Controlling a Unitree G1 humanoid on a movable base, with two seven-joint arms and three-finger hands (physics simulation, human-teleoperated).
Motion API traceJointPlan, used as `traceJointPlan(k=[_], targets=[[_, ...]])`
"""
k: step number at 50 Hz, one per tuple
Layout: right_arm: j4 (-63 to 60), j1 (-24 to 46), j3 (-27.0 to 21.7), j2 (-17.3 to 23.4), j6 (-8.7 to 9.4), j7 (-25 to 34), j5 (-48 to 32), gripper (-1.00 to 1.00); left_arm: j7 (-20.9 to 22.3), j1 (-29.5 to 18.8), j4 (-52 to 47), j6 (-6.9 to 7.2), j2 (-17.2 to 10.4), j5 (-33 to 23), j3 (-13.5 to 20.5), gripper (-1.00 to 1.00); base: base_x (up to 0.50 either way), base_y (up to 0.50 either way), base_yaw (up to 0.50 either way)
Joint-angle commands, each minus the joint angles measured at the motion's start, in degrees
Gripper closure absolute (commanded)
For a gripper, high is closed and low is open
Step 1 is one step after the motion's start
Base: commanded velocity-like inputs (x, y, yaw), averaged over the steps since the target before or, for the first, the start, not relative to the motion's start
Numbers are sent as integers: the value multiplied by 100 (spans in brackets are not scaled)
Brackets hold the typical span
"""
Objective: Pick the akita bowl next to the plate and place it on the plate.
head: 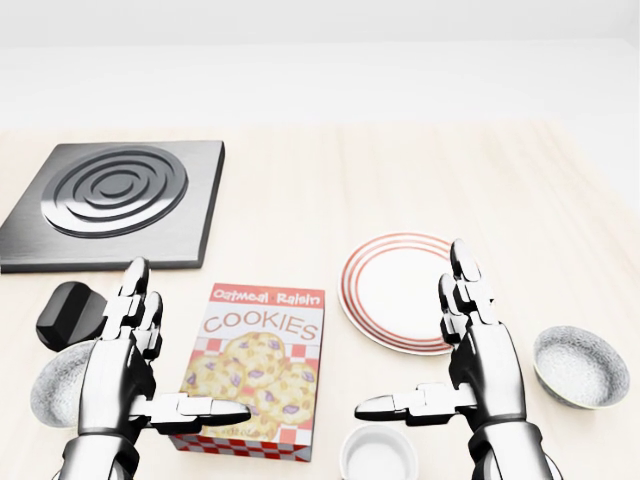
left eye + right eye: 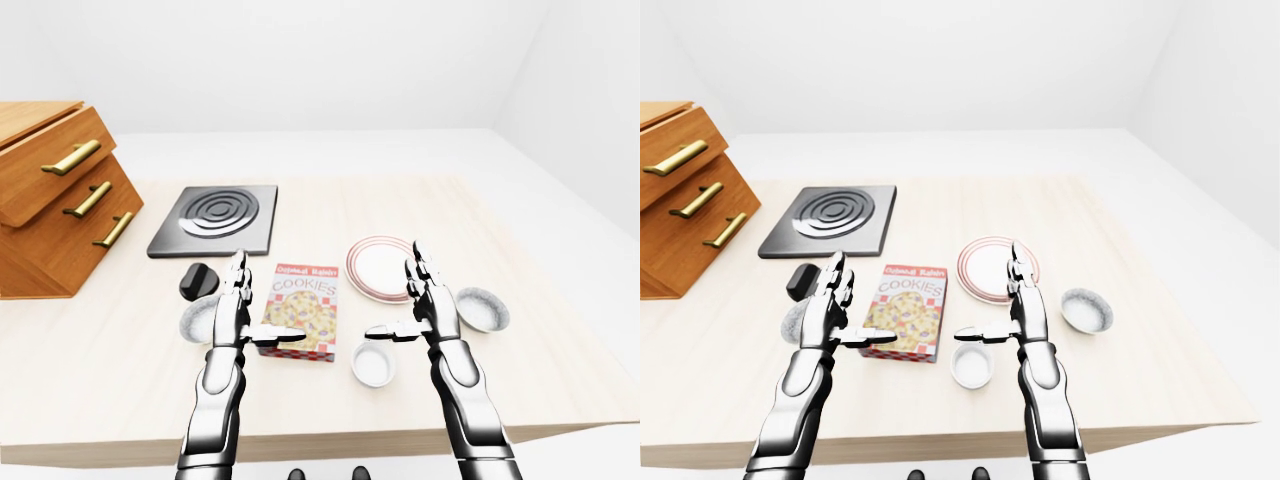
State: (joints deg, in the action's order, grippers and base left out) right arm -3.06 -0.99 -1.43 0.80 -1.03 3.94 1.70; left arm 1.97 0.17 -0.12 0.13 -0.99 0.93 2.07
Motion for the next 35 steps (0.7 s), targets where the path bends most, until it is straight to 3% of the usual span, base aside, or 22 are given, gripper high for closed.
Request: traceJointPlan(k=[1,3,11,12,20,21,24,29,35], targets=[[25,-2,-1,2,-32,16,7,-100,1,-20,83,-64,-2,1,7,-100,29,0,0],[14,7,-1,1,-13,10,4,-100,7,-39,155,-117,-7,6,16,-100,29,0,0],[2,11,2,-2,2,9,7,-100,0,-44,110,-65,-7,8,12,-100,29,0,0],[7,10,3,-2,-5,7,4,-100,6,-50,161,-110,-10,11,17,-100,29,0,0],[14,22,-34,0,4,-36,52,-100,-6,-30,79,-44,-3,7,5,-100,3,0,0],[-1983,-84,-43,200,603,-205,-321,-100,-16,-8,68,-40,-8,52,50,-100,0,0,0],[-2247,-46,-137,146,603,-113,-446,-100,-27,27,-75,67,-5,56,36,-100,0,0,0],[-2344,0,-232,112,603,-62,-498,-100,-17,-9,69,-42,-13,72,57,-100,0,0,0],[-2163,-48,-200,76,603,-44,-514,-100,-42,-2,-113,91,-10,96,63,-100,0,0,0]])
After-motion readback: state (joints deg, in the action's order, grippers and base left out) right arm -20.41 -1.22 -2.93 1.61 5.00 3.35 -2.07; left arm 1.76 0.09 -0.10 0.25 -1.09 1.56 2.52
